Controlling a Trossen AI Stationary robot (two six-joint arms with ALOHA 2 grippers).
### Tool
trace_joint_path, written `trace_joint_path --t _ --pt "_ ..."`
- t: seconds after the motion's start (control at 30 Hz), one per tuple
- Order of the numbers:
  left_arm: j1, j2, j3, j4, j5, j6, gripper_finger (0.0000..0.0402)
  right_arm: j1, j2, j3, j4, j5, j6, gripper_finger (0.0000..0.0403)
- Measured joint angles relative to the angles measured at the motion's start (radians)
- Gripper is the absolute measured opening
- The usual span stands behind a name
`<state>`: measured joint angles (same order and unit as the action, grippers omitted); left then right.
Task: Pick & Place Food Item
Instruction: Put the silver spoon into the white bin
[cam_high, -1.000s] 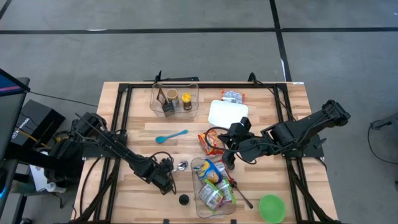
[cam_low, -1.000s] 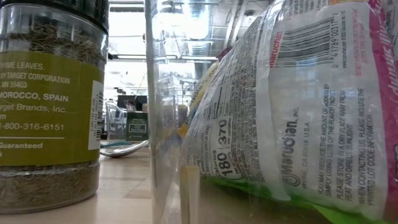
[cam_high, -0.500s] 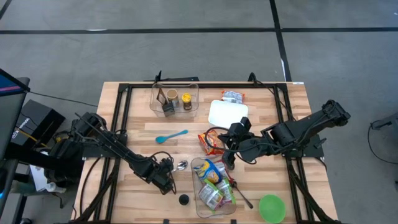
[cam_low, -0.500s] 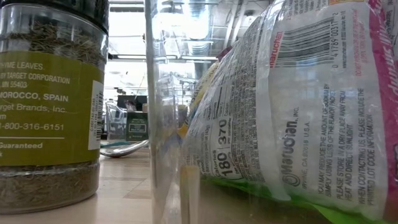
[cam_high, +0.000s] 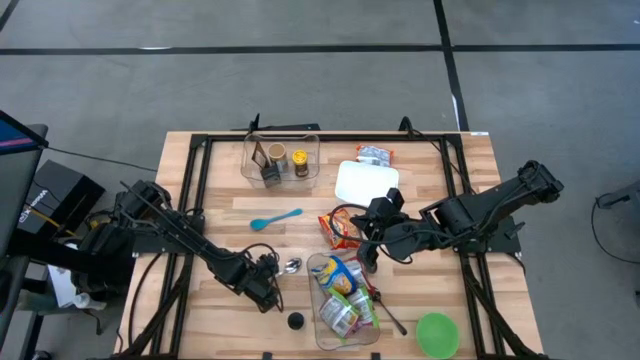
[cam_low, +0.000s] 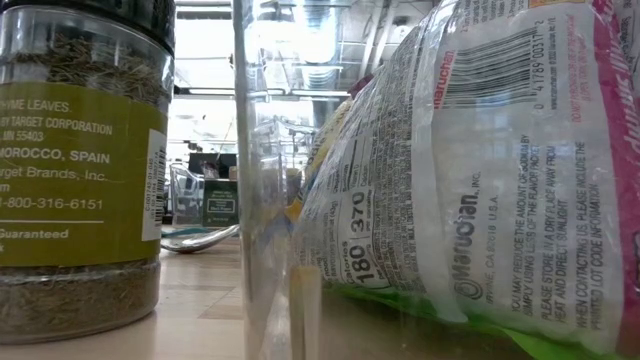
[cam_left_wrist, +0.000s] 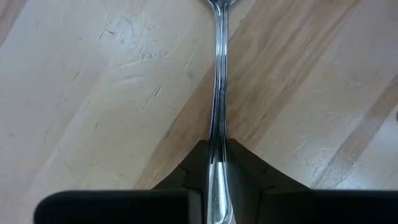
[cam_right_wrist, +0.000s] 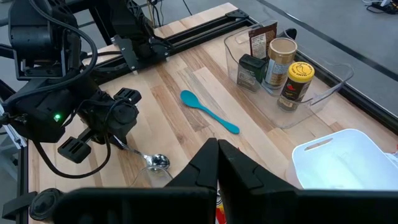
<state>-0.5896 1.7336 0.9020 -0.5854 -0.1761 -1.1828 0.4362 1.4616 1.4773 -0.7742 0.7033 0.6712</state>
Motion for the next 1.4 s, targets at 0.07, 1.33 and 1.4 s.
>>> trace_joint_path --t 0.07,1.33,1.4 --pt "0.0 -0.004 0.0 0.001 0.0 0.0 0.0029 0.0 0.0 0.0 0.0 0.0 0.0 0.0001" --pt "0.128 -0.172 0.009 -0.026 -0.025 -0.208 0.0 0.0 0.0 0.0 0.002 0.0 0.0 0.0001" --pt "0.137 -0.162 0.031 -0.027 -0.026 -0.204 0.0 0.0 0.0 0.0 0.002 0.001 0.0 0.0001"
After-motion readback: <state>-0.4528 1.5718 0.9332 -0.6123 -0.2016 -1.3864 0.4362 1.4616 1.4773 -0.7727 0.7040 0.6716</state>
